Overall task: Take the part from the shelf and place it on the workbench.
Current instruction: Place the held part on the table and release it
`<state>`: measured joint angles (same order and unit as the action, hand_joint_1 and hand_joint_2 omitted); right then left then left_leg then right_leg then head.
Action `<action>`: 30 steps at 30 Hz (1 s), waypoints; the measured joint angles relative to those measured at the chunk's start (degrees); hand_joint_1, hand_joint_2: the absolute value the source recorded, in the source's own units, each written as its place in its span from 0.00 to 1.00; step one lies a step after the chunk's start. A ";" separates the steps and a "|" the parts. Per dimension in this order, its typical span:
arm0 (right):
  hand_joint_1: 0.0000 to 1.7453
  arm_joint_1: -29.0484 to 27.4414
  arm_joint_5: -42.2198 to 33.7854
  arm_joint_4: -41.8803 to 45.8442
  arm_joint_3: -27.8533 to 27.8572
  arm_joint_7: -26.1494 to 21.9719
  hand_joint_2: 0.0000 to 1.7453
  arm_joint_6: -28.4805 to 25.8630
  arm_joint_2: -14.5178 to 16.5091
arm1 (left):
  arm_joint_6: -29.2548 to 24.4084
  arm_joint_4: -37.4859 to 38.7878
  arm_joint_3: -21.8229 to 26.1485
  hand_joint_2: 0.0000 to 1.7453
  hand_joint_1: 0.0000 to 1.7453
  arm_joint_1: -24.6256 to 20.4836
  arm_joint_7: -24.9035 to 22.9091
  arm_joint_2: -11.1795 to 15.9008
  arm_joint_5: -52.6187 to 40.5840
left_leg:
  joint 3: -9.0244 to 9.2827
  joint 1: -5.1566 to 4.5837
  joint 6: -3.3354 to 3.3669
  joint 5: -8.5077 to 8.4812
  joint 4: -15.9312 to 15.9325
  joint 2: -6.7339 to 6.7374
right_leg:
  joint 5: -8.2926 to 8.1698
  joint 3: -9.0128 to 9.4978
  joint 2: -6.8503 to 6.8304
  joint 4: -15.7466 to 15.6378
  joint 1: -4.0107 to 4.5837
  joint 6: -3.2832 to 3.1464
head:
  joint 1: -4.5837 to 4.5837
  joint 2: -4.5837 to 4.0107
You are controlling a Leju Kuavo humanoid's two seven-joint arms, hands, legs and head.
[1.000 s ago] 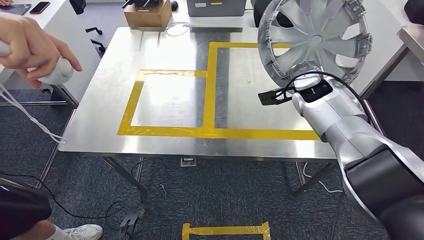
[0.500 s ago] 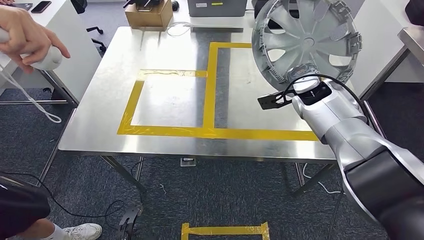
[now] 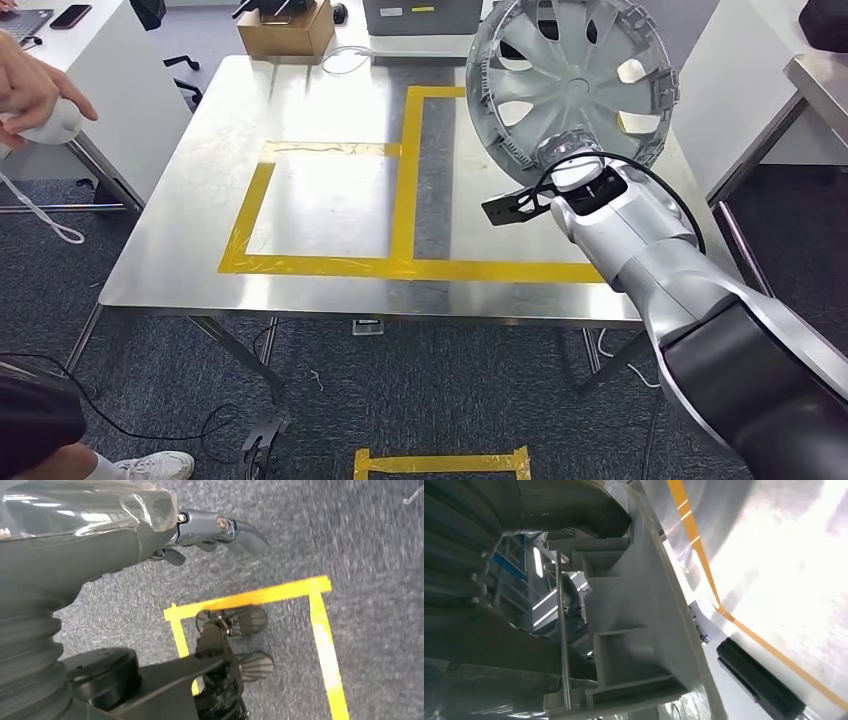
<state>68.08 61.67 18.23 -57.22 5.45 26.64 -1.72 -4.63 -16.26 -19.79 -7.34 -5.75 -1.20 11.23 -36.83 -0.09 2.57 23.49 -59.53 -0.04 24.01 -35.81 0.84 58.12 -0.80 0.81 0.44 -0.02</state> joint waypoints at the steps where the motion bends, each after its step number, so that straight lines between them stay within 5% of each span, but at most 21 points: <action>1: 1.00 0.00 -0.01 0.00 -0.02 0.00 1.00 0.00 0.01 | 0.00 0.00 -0.01 1.00 0.00 -0.01 -0.01 0.00 0.00 | 0.18 -0.13 0.14 0.06 0.37 0.01 | -0.09 -0.08 -0.02 -0.11 0.08 0.16 | 0.05 0.00; 4: 1.00 0.02 -0.06 0.01 -0.05 0.00 1.00 -0.01 -0.08 | 0.00 -0.02 -0.01 1.00 0.00 -0.07 -0.01 0.04 0.00 | 1.13 0.32 0.51 -0.59 2.40 0.14 | 0.88 -1.06 -0.19 1.28 0.24 0.52 | -0.02 0.00; 7: 1.00 -0.04 -0.01 0.00 -0.15 0.00 1.00 -0.02 -0.21 | 0.02 -0.02 -0.02 1.00 0.00 -0.20 0.00 -0.07 0.00 | 1.48 0.40 0.78 -1.07 3.17 0.18 | 5.06 -5.76 -0.28 11.35 0.20 0.16 | -0.12 0.00; 9: 1.00 -0.46 -0.01 -0.01 -0.31 -0.01 1.00 -0.02 -0.25 | 0.04 -0.02 -0.03 1.00 0.00 -0.17 0.00 -0.19 0.00 | 1.48 0.39 0.75 -1.05 3.12 0.03 | 6.15 -7.96 -0.30 15.89 -0.02 0.66 | -0.14 0.00; 10: 1.00 -0.60 -0.03 -0.01 -0.37 -0.01 1.00 -0.02 -0.27 | 0.04 -0.02 -0.03 1.00 0.00 -0.16 0.00 -0.23 0.00 | 1.48 0.40 0.68 -1.01 3.02 -0.07 | 5.40 -7.54 -0.33 14.91 -0.20 1.21 | -0.14 0.00; 13: 1.00 -0.43 -0.04 0.00 -0.45 -0.01 1.00 -0.01 -0.26 | 0.06 -0.02 -0.04 1.00 0.00 -0.20 0.00 -0.28 -0.05 | 1.23 0.30 -0.05 -0.51 2.12 -0.28 | 1.01 -2.09 -0.64 3.65 -0.62 2.46 | -0.14 0.00; 15: 1.00 -0.34 -0.01 0.00 -0.51 -0.03 1.00 -0.01 -0.14 | 0.21 -0.02 -0.12 1.00 0.00 -0.30 -0.19 -0.30 -0.25 | 0.83 0.13 -0.69 -0.21 1.48 -0.32 | -0.02 -0.20 -0.71 -0.02 -0.46 1.90 | -0.09 0.00; 19: 1.00 -0.50 0.03 -0.01 -0.60 -0.05 1.00 -0.02 0.25 | 0.52 -0.02 -0.30 1.00 0.00 -0.43 -0.73 -0.37 -0.50 | -0.07 0.45 -1.82 0.86 0.05 -0.26 | -0.33 -0.05 -0.56 -0.28 -0.67 0.27 | 0.01 0.00; 22: 1.00 -0.66 0.16 -0.01 -0.68 -0.16 1.00 -0.02 0.99 | 0.56 -0.02 -0.48 1.00 0.00 -0.69 -0.87 -0.49 -0.52 | -4.36 0.83 -2.76 5.76 -9.41 -0.17 | -0.39 0.03 -0.39 -0.35 -0.86 -0.37 | 0.11 0.00; 24: 1.00 -1.01 0.24 -0.01 -0.76 -0.27 1.00 -0.02 1.48 | 0.50 -0.02 -0.67 1.00 0.00 -0.75 -0.97 -0.52 -0.49 | -7.28 0.93 -3.00 7.45 -15.28 -0.14 | -0.36 0.06 -0.30 -0.32 -0.75 -0.39 | 0.10 0.00; 26: 1.00 -1.34 0.24 -0.01 -0.84 -0.35 1.00 -0.03 1.99 | 0.26 -0.01 -0.75 1.00 0.00 -0.80 -1.02 -0.55 -0.43 | -6.58 0.93 -2.80 5.23 -13.21 -0.13 | -0.34 0.12 -0.17 -0.30 -0.66 -0.38 | 0.10 0.00; 28: 1.00 -1.42 0.27 -0.01 -0.88 -0.40 1.00 -0.09 2.57 | -0.12 -0.01 -0.77 1.00 0.00 -0.95 -1.09 -0.56 -0.31 | -2.65 0.86 -2.17 1.33 -5.05 -0.13 | -0.33 0.21 0.00 -0.34 -0.57 -0.34 | 0.09 0.00; 30: 0.50 -1.42 0.37 -0.01 -0.92 -0.43 0.50 -0.15 3.07 | -0.47 -0.02 -0.79 1.00 0.00 -1.16 -1.34 -0.63 -0.05 | 0.13 0.54 -1.54 -0.23 0.29 -0.14 | -0.43 0.03 0.07 -0.41 -0.30 -0.14 | 0.11 0.00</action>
<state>66.66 62.05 18.23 -58.14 5.02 26.49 1.35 -5.11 -16.28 -20.58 -8.50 -7.09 -1.84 11.18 -36.70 0.45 1.03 23.25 -59.24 -0.17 23.58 -35.78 0.90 57.71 -1.10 0.66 0.55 -0.02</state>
